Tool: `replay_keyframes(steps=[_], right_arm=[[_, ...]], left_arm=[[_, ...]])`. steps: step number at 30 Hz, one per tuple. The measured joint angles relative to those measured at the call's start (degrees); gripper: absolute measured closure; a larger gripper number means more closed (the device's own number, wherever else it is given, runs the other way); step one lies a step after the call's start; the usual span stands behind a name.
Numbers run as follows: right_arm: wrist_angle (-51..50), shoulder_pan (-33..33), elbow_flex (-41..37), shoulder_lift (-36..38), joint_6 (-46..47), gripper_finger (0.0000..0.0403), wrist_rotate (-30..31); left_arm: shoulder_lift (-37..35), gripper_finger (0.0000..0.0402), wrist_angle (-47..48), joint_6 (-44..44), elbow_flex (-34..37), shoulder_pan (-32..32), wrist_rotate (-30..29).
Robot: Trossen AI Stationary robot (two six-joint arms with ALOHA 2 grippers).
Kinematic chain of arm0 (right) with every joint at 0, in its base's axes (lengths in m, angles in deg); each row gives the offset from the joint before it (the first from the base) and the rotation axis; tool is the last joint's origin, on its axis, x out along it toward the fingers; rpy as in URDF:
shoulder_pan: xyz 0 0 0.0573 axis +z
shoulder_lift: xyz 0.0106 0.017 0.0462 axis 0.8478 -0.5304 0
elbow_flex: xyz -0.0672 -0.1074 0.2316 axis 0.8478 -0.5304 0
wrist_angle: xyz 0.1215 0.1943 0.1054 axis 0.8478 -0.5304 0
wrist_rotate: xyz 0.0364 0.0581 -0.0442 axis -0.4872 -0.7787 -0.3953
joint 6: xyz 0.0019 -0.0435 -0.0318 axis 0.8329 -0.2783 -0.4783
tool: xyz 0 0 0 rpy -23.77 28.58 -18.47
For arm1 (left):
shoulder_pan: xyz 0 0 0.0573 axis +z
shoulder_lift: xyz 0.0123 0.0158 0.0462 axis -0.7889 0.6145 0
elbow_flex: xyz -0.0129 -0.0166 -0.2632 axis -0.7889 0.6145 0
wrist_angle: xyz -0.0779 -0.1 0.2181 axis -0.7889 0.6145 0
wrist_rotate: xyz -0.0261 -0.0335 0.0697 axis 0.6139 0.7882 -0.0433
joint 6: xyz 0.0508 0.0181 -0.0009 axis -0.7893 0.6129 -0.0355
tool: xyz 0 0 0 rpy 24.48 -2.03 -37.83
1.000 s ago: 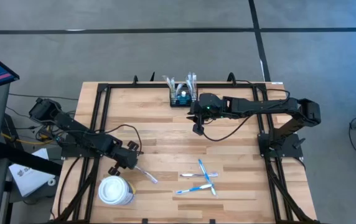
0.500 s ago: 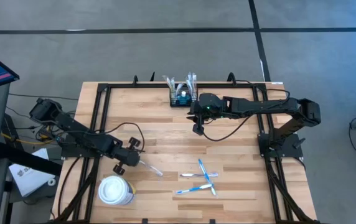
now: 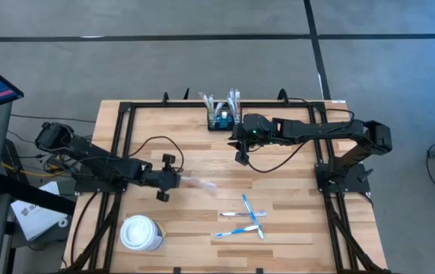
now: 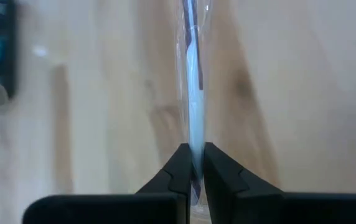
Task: Pick & Place toothbrushing station
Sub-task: Put the purple toothbrush into the mesh organizer
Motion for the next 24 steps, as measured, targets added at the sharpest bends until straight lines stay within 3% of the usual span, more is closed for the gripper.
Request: replay_keyframes(steps=[11,24], right_arm=[[0.2,0.0,0.0,0.0,-0.1,0.0321,0.0],[0.3,0.0,0.0,0.0,-0.4,0.0321,0.0]], left_arm=[[-0.1,0.0388,-15.0,0.0,-0.1,5.6,-1.7],[-0.1,0.0387,-30.4,0.6,-0.1,6.4,-1.4]])
